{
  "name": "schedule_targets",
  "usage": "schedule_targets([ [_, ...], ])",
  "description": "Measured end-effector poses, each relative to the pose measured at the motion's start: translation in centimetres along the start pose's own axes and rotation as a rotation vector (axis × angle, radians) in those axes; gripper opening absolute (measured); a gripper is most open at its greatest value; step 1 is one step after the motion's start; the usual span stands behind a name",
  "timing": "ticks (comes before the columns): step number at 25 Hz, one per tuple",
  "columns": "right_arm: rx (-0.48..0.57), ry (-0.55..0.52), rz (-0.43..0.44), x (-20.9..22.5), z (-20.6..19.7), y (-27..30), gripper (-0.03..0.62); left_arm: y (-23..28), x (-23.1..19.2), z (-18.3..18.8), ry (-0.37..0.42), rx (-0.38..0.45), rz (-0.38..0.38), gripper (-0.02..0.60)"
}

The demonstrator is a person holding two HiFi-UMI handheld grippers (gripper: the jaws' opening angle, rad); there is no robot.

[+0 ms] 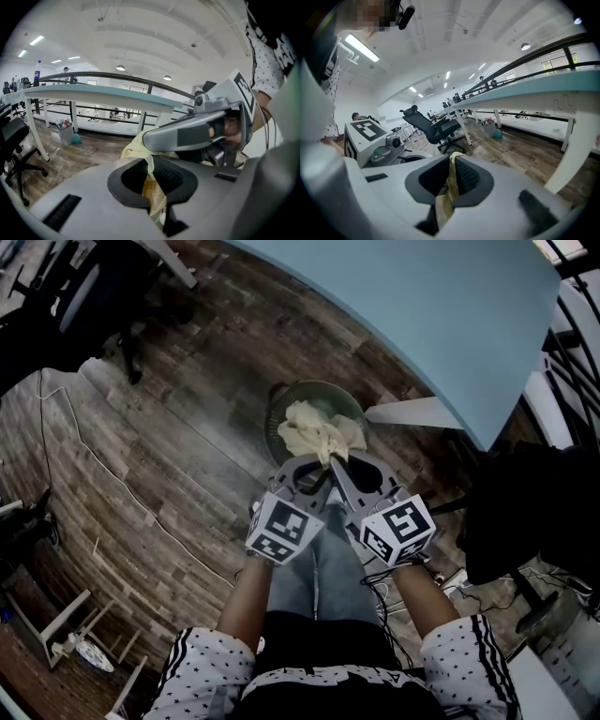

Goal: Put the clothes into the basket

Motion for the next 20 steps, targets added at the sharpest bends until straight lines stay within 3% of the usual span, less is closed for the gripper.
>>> schedule_targets([
  [20,-0.045,-0.004,-0.020,-0.4,-1.3,0.2,0.037,-0.4,-0.3,-1.1,0.033,-0.055,0.031,0.038],
])
Point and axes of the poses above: the fingertips, and each gripper's own axes: y forward along the fingers, x to its right, z out of its top, the point moved 1 cm from there along -y, backward along the fingers, and after that the axes turned 5 degrees about z, right-handed, at the moved point
